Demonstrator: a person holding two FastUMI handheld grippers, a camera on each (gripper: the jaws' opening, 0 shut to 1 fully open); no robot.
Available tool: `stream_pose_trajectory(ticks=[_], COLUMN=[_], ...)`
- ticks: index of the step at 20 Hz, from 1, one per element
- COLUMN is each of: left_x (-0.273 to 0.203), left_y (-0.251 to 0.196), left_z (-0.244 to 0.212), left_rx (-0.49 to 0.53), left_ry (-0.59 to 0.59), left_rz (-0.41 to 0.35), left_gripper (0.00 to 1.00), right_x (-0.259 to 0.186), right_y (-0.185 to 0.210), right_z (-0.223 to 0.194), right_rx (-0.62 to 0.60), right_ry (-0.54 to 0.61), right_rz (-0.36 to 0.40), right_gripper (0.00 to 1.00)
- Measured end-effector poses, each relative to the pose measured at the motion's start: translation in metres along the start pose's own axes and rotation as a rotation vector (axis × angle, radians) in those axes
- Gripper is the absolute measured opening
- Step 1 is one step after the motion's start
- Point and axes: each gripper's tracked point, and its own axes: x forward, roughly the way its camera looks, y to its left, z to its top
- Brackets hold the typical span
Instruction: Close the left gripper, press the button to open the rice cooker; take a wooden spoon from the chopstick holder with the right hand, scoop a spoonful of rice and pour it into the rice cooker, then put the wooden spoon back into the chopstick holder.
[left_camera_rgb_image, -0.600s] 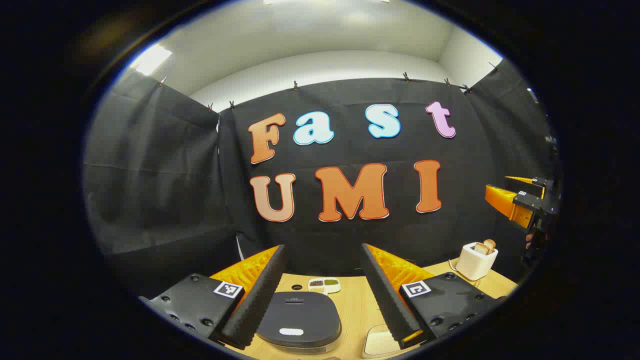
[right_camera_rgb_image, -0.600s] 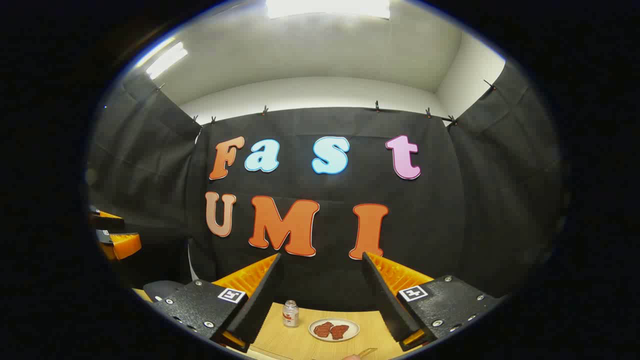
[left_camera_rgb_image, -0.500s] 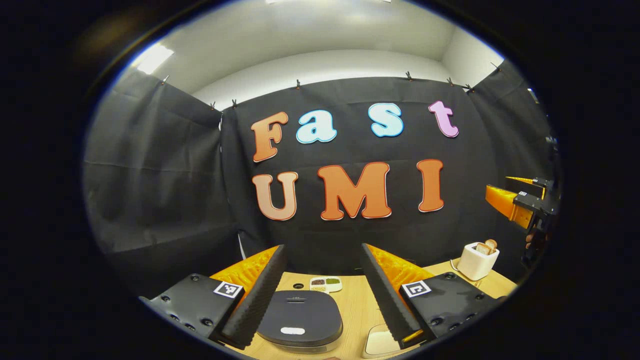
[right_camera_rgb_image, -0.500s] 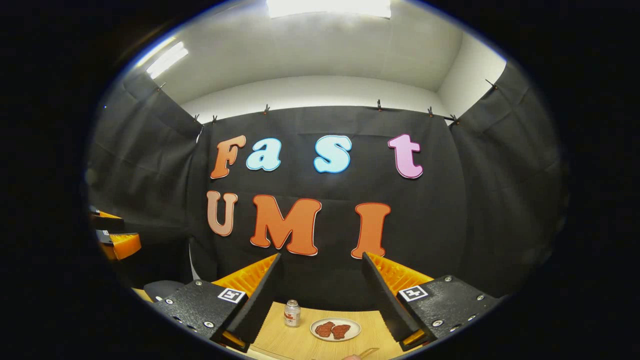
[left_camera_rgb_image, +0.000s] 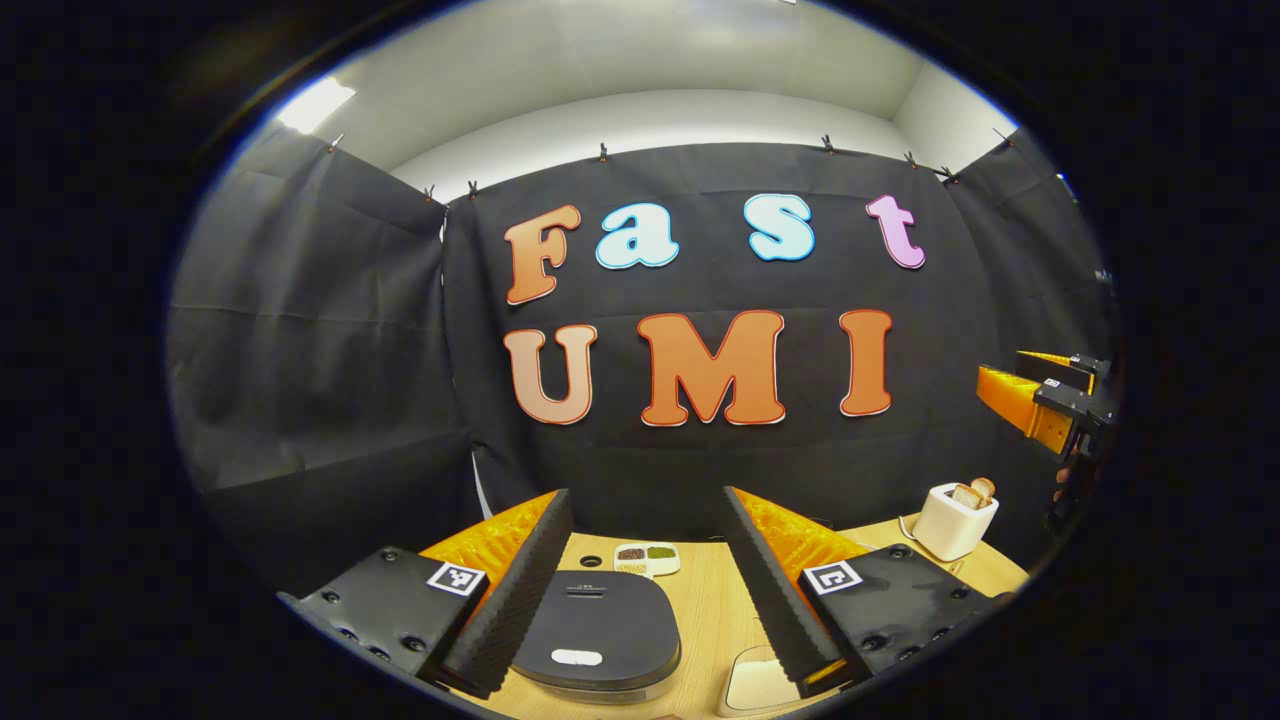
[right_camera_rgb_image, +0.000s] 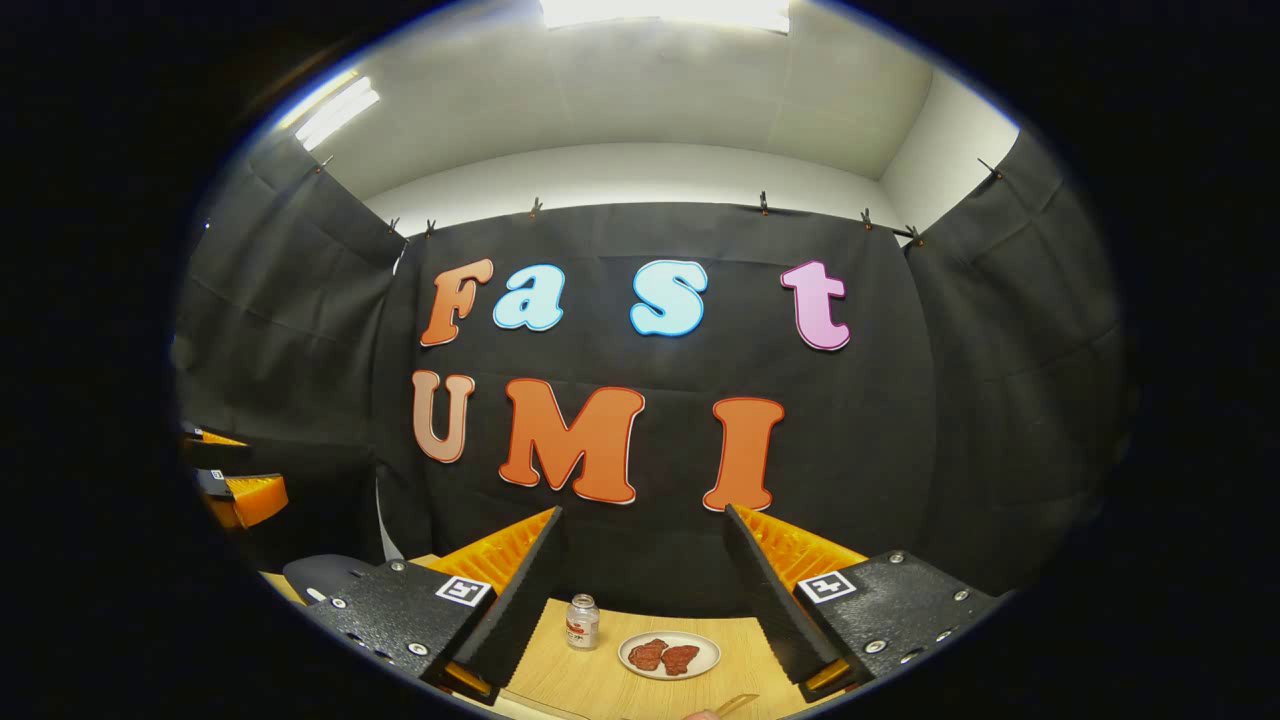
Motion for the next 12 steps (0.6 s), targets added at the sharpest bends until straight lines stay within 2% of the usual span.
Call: stream_pose_trajectory(ticks=[2,8,9,12], left_x=[0.005,0.015,0.018,0.028], left_y=[0.002,0.012,0.017,0.029], left_z=[0.003,-0.005,-0.005,-0.015], left_rx=[0.006,-0.016,-0.010,-0.006], left_ry=[-0.006,0.026,0.029,0.055], left_rz=[0.005,0.035,0.048,0.081], left_gripper=[0.97,0.97,0.97,1.00], right_x=[-0.001,-0.001,-0.001,0.001], right_y=[0.000,-0.018,-0.022,-0.028], right_z=[-0.001,-0.012,-0.015,-0.027], right_rx=[-0.009,-0.023,-0.022,-0.016], right_ry=[0.011,0.036,0.044,0.078], right_rz=[0.000,-0.028,-0.034,-0.045], right_gripper=[0.95,0.96,0.99,0.96])
